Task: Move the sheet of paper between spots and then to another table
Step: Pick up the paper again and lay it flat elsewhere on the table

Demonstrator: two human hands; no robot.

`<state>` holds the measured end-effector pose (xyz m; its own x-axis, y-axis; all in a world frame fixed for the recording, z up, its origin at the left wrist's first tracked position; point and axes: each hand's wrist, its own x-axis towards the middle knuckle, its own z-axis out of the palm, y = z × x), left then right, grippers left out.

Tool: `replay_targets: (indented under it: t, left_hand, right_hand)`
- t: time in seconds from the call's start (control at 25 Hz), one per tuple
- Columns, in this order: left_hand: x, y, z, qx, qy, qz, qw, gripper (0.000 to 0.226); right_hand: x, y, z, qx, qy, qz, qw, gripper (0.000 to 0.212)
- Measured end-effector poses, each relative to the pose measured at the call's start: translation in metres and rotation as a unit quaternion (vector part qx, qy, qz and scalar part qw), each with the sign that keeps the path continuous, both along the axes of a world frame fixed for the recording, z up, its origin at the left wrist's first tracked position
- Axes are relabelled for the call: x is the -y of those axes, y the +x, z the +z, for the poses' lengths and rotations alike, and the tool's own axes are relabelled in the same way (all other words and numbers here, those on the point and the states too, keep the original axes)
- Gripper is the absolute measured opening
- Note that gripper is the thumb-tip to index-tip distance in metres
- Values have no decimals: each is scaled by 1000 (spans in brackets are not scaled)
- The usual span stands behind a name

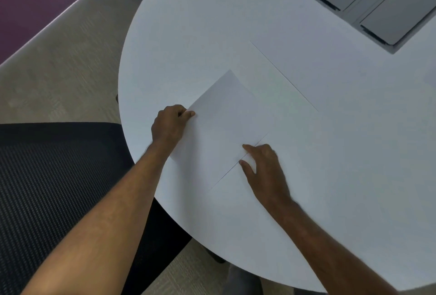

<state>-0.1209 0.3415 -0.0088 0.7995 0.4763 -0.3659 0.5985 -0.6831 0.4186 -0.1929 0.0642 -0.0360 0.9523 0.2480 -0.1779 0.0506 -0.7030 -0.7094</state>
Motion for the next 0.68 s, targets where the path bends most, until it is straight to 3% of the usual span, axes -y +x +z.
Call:
replay_targets:
  t: [0.08, 0.16, 0.28, 0.44, 0.68]
  left_hand:
    - [-5, 0, -6, 8, 3, 5, 1000, 38]
    - [-9, -2, -10, 16, 14, 7, 1000, 34]
    - [-11, -6, -17, 63, 48, -2, 997, 22]
    - [-1, -24, -28, 107, 142, -40, 983, 55]
    - [17, -46, -42, 78, 126, -104, 984, 55]
  right_hand:
    - [-2, 10, -5, 83, -102, 20, 991, 53]
    - [-5, 21, -10, 96, -153, 41, 983, 62]
    - [-8, 29, -19, 72, -171, 58, 981, 66]
    - [-10, 35, -25, 67, -166, 46, 983, 67]
    - [-9, 35, -21, 56, -173, 50, 982, 67]
